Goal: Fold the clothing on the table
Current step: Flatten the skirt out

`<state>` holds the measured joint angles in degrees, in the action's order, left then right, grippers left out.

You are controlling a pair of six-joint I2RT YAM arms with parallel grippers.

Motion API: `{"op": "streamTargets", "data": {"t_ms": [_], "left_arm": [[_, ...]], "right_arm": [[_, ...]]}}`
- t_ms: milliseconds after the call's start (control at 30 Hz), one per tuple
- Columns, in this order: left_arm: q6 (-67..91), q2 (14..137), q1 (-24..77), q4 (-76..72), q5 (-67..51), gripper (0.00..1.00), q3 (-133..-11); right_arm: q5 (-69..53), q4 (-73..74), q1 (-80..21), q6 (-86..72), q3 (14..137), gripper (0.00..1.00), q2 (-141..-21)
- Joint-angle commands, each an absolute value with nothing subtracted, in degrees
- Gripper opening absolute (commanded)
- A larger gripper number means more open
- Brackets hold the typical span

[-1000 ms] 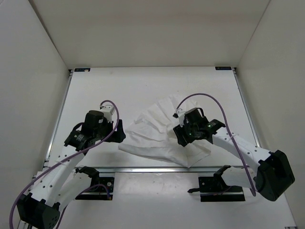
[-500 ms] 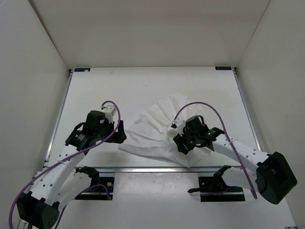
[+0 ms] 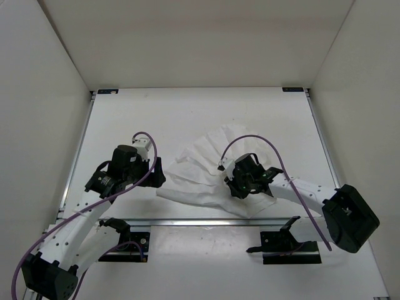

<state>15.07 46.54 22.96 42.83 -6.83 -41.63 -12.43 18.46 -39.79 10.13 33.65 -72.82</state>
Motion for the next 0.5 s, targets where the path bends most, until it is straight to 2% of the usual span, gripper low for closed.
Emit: {"op": "streamTargets", "data": {"t_ms": [0,67,167,233,267,300,367,433,467], "left_arm": [[14.9,45.7,22.6,41.9,-7.6,0.99,-41.3],[14.6,45.7,22.7,41.8,-7.2,0.98,-41.0],[15.3,44.8,21.8,41.7,-6.0,0.98,-41.0],[15.8,42.6,19.0,41.4,-5.3,0.99,-40.9],[15.8,41.6,18.0,41.4,-4.9,0.98,-40.9],[16.3,40.0,16.6,41.1,-4.7,0.98,-40.4],[16.9,37.5,15.8,40.5,-4.2,0.99,-40.3],[17.1,37.6,17.5,40.7,-2.6,0.99,-39.9],[17.6,38.2,18.4,41.3,-2.3,0.99,-40.3]], "right_arm": [[-12.7,18.3,-39.8,8.3,36.1,0.00,-71.6],[-14.8,19.3,-39.4,6.0,38.7,0.00,-68.7],[-25.5,20.2,-38.0,0.3,46.7,0.01,-66.6],[-34.1,11.7,-36.7,-6.0,56.2,0.00,-67.8],[-36.5,8.4,-36.7,-8.2,56.2,0.00,-68.5],[-40.9,5.2,-36.5,-12.3,60.3,0.00,-71.3],[-45.3,0.4,-36.7,-16.3,75.8,0.00,-76.3],[-44.2,-1.7,-34.4,-22.6,88.0,0.00,-79.3],[-43.7,-3.0,-33.0,-24.9,89.5,0.00,-79.2]]}}
